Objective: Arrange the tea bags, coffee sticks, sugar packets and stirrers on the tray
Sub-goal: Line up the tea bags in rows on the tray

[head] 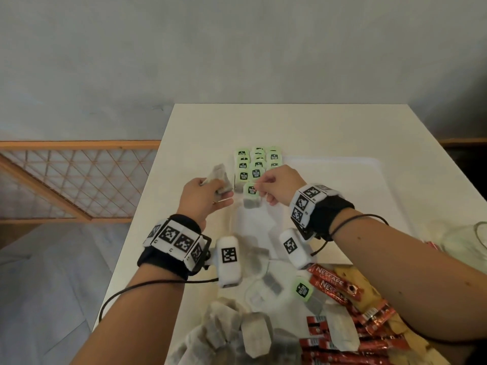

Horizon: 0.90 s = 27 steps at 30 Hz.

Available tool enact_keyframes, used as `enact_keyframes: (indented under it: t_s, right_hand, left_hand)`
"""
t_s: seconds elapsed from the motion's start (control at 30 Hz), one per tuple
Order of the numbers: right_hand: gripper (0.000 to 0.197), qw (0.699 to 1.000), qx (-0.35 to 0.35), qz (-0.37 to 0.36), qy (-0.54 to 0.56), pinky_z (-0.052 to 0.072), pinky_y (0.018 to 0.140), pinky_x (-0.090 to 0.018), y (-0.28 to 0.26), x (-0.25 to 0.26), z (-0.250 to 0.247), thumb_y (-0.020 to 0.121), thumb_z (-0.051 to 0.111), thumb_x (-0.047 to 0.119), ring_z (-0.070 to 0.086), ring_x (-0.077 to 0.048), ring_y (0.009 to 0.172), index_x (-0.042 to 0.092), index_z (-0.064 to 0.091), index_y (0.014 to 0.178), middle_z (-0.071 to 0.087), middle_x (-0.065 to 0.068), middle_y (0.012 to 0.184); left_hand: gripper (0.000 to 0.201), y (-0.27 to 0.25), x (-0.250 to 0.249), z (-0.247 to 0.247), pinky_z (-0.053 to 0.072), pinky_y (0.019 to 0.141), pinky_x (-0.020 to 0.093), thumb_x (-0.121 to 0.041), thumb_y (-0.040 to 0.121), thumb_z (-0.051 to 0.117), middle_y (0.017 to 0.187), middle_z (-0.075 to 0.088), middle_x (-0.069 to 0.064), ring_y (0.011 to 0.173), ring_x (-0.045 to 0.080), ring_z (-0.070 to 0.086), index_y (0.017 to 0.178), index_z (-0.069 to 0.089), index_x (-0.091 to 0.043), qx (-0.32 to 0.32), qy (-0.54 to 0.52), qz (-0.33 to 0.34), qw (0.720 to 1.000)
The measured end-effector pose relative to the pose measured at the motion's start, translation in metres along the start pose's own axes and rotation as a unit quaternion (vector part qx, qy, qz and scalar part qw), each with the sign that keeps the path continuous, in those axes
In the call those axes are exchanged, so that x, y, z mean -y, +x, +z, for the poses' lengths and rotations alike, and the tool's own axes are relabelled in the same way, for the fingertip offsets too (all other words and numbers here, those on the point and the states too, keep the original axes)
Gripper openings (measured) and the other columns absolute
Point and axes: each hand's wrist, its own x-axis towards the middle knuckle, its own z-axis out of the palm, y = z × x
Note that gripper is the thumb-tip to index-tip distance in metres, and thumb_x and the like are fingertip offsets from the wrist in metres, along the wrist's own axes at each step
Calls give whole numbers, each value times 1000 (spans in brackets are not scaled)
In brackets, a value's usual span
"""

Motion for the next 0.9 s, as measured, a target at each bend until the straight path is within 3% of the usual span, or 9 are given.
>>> enact_keyframes:
  t_s: [0.17,0.3,0.4,0.47,0.6,0.67,0.73,0.8,0.9]
  right_hand:
    - [12,1000,-4,-5,4,58,62,-31,16,10,11,90,65,11,59,-15,55,13,72,80,70,-9,71]
    - [8,999,-17,1,29,60,58,-30,21,13,16,90,66,12,58,-16,54,9,72,85,67,-6,69]
    - [11,999,-37,-34,15,53,56,-20,17,15,12,85,72,18,56,-10,58,15,74,95,63,1,75]
    - [20,997,-47,-63,24,45,64,-16,11,15,7,82,75,22,50,-6,63,20,73,102,53,7,73]
    - [26,988,4,-127,89,47,81,-28,-9,11,-1,80,77,28,51,-8,71,31,73,106,59,3,84]
    - [22,984,11,-152,97,46,73,-20,-20,9,-5,81,77,27,49,-4,67,28,75,103,65,-1,91]
    - [16,980,2,-163,117,45,71,-16,-32,10,-10,82,77,21,53,2,66,17,77,97,72,-4,95]
    - [12,976,-10,-161,147,47,69,-16,-41,8,-17,82,76,17,57,1,69,11,76,92,73,-6,90]
    - [4,980,-33,-125,153,43,57,-17,-53,1,-27,83,74,12,53,-5,60,10,73,87,67,-6,75]
  left_hand:
    - [27,8,6,-6,61,66,33,-3,92,60,108,67,23,86,29,72,118,55,4,-15,-4,1,1000]
    - [28,3,10,-7,60,65,30,-2,91,62,108,69,20,85,26,73,119,58,1,-2,10,10,1000]
    - [25,-3,10,-5,59,63,29,-1,90,64,104,71,20,83,25,74,114,61,2,26,23,13,999]
    - [23,-7,8,-1,60,63,31,-2,89,65,103,72,19,85,27,74,112,63,1,41,34,14,998]
    - [23,-17,6,11,61,67,34,-6,89,68,102,73,17,87,26,74,111,64,-2,64,61,15,996]
    - [20,-24,6,19,61,66,33,-7,89,68,100,73,16,84,24,74,109,65,-3,79,74,19,994]
    - [18,-31,6,25,62,68,34,-9,91,67,98,73,15,83,23,74,107,65,-4,93,92,30,991]
    - [18,-38,6,30,62,68,34,-14,92,66,97,73,15,83,25,74,108,66,-4,104,106,48,988]
    - [17,-48,7,33,61,66,33,-17,93,65,92,74,12,79,23,74,106,67,-6,86,132,77,984]
